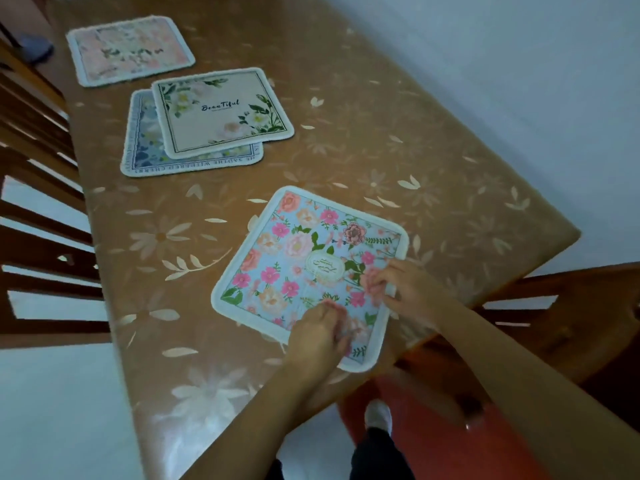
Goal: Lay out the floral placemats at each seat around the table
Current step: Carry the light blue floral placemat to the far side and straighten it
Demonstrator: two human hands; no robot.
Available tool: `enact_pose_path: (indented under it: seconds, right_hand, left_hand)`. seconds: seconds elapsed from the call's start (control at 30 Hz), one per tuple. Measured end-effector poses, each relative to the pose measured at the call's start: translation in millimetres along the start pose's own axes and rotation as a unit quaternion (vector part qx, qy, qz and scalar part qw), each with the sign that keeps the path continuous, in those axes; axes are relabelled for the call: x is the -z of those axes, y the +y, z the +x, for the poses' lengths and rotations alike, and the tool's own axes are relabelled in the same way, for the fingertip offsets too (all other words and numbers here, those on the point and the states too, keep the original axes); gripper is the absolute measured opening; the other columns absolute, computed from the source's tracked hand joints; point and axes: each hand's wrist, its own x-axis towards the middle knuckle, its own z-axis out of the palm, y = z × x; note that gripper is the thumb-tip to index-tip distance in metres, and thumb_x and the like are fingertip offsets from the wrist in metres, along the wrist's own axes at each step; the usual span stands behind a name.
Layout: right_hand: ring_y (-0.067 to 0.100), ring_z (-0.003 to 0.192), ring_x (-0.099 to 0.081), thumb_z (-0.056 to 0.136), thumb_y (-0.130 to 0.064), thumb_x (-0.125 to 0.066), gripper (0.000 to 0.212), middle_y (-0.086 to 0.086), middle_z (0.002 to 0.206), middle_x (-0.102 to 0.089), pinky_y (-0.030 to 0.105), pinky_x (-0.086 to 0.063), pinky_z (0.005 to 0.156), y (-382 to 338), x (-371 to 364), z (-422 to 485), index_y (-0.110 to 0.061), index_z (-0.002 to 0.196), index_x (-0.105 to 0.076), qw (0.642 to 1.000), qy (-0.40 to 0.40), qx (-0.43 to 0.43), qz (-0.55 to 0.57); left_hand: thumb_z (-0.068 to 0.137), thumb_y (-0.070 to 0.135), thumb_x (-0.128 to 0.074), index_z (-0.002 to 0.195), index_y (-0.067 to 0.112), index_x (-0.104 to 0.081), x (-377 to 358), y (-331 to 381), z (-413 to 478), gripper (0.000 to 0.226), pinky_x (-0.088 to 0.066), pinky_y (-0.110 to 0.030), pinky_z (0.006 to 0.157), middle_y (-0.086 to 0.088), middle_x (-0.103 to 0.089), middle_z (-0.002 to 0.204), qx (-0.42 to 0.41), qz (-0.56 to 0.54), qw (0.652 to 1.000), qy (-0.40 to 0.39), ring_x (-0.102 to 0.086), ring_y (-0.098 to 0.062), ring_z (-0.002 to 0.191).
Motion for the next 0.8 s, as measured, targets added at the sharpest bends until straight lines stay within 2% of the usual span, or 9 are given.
enact_pose_path:
  seconds: [0.17,0.33,0.6,0.7,0.8]
  right_hand:
    - [0.029,0.091,-0.056,0.074,-0.013,-0.067,0.020,0.011,0.094,-0.062,0.037,-0.044,0.077,38.4,-1.5,-5.2,-0.011,0.094,-0.064,0.995,-0.038,0.073,-0.058]
    - [0.024,0.100,-0.051,0.079,-0.016,-0.062,0.023,0.007,0.104,-0.059,0.036,-0.039,0.087,58.7,-11.5,0.6,-0.014,0.102,-0.061,0.988,-0.090,0.107,-0.065]
    - [0.027,0.094,-0.052,0.077,-0.009,-0.060,0.014,0.008,0.094,-0.057,0.041,-0.037,0.081,68.5,-16.8,12.2,-0.011,0.090,-0.062,0.973,-0.087,0.178,-0.121]
    - [0.024,0.095,-0.049,0.078,-0.014,-0.058,0.012,0.005,0.096,-0.054,0.040,-0.040,0.081,74.0,-15.4,17.3,-0.013,0.090,-0.058,0.967,-0.107,0.193,-0.131]
    - [0.023,0.095,-0.047,0.077,-0.017,-0.058,0.013,0.006,0.097,-0.054,0.042,-0.043,0.077,77.1,-13.2,23.7,-0.012,0.089,-0.057,0.962,-0.131,0.205,-0.125]
  left_hand:
    - [0.081,0.030,-0.062,0.097,0.010,-0.056,-40.3,39.3,-4.4,0.026,-0.039,-0.035,0.071,-0.011,-0.056,0.098,0.079,-0.009,0.996,0.034,-0.051,-0.028,0.089]
    - [0.072,0.025,-0.072,0.093,0.008,-0.059,-68.6,57.0,-10.3,0.030,-0.037,-0.034,0.073,-0.012,-0.055,0.095,0.156,-0.015,0.984,0.089,-0.050,-0.028,0.092]
    - [0.077,0.031,-0.065,0.106,0.014,-0.055,-72.9,60.3,-12.5,0.036,-0.038,-0.035,0.082,-0.007,-0.052,0.107,0.174,0.031,0.981,0.076,-0.046,-0.025,0.101]
    - [0.077,0.031,-0.064,0.104,0.014,-0.056,-74.4,61.5,-13.6,0.032,-0.034,-0.032,0.080,-0.006,-0.051,0.105,0.184,0.037,0.979,0.083,-0.045,-0.024,0.099]
    - [0.078,0.026,-0.062,0.094,0.014,-0.058,-74.4,66.2,-14.4,0.020,-0.032,-0.031,0.073,-0.005,-0.054,0.099,0.198,0.037,0.975,0.096,-0.047,-0.024,0.094]
